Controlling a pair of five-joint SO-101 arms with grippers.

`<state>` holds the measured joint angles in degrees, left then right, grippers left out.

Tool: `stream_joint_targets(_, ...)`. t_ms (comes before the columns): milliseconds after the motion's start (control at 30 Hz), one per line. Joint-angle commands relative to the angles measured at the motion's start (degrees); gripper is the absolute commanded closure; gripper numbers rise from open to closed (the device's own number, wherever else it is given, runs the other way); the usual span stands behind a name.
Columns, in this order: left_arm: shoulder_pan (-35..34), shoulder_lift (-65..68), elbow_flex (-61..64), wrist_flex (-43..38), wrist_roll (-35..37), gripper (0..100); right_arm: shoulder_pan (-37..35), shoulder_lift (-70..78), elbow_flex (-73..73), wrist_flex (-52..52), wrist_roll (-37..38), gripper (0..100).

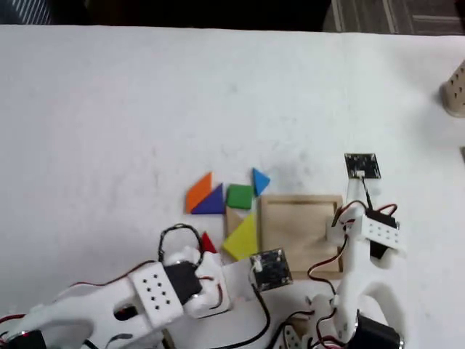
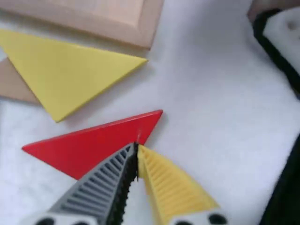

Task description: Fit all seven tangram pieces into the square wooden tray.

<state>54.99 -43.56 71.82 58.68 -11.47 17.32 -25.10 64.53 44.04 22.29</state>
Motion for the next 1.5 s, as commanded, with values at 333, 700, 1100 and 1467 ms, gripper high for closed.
stream_joint_targets(333, 1.54, 20.35, -9.49, 0.35, -1.49, 98, 2.42, 8.40, -8.09, 2.51, -0.88, 91.4)
stream_joint_targets(700, -9.63, 20.70, -9.67, -6.77, 6.51, 98, 3.03, 10.42, -9.85, 3.91, -0.88, 91.4)
stream_joint_targets(1100, -22.37, 20.70, -10.81, -12.22, 6.42, 98, 3.12, 10.42, -9.85, 4.00, -0.88, 91.4)
stream_joint_targets(1467, -27.91, 20.70, -11.87, -17.93, 6.86, 98, 3.12, 10.42, -9.85, 4.00, -0.88, 91.4)
